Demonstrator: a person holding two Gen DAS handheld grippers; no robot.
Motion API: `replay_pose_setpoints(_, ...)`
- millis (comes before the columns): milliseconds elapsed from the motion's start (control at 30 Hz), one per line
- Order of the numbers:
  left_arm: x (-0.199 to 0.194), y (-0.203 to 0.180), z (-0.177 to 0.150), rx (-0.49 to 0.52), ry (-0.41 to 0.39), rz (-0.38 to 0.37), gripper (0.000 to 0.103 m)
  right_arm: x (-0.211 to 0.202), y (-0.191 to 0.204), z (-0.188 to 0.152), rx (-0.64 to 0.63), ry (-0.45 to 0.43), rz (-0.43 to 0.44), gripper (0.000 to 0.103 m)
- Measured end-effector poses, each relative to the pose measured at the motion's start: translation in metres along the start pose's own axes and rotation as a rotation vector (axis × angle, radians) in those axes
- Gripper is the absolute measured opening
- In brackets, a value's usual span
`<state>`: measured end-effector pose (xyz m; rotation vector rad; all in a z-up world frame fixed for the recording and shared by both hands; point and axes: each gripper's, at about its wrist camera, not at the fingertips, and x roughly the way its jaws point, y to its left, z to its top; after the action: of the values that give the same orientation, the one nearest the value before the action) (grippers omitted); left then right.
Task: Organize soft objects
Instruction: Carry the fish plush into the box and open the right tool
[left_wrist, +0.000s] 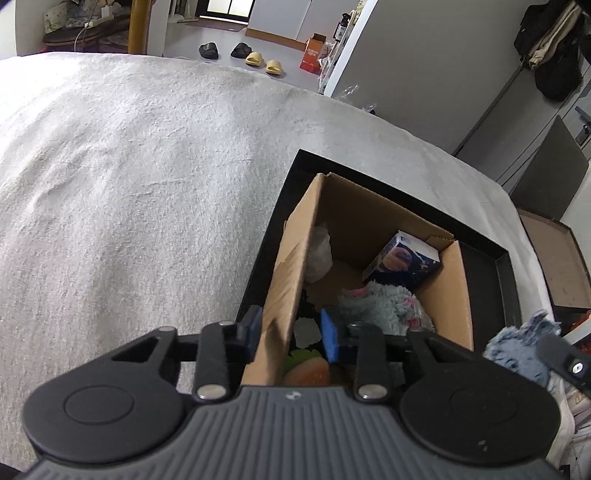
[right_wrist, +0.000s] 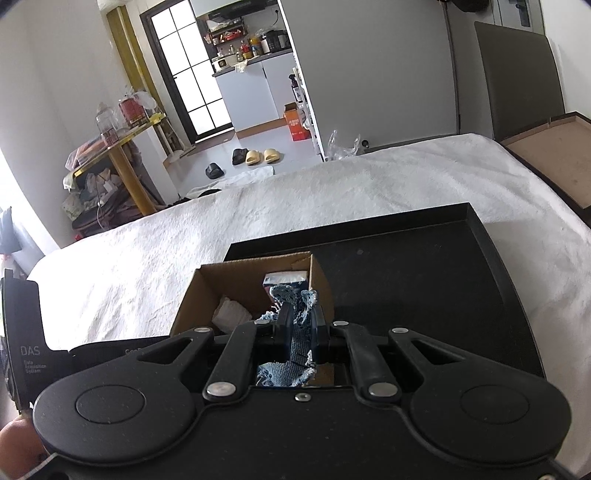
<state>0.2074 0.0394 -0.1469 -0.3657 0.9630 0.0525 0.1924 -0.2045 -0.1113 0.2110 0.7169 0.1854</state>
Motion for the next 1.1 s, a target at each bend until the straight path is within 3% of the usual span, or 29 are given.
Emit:
replay_pose_setpoints(233,-0.001,0.004,0.001,-0.012,-0.004,-0.027,0.022,0.008,0.014,-0.008,-0.033,0.038,-0.006,0.009)
replay_pose_setpoints(600,-0.001,0.004,0.001,-0.016,-0.007,-0.024,0.022,0.013,0.034,-0.014,-0.085,0.069,0.016,0.008)
replay_pose_setpoints(800,0.003,-0.008,0.004,0.029,0.02,0.053,0.028,0.008,0.019,-0.016,-0.043,0.089,0.011,0.011)
replay_pose_setpoints(967,-0.004,-0.024,0.01,0.073,0.045,0.066,0.041,-0.005,0.002,-0.01,0.016,0.074,0.012,0.028)
replay_pose_setpoints(1100,-0.02,-0.035,0.011,0.112,0.031,0.057,0.046,-0.018,-0.011,-0.002,0.049,0.045,0.012,0.036)
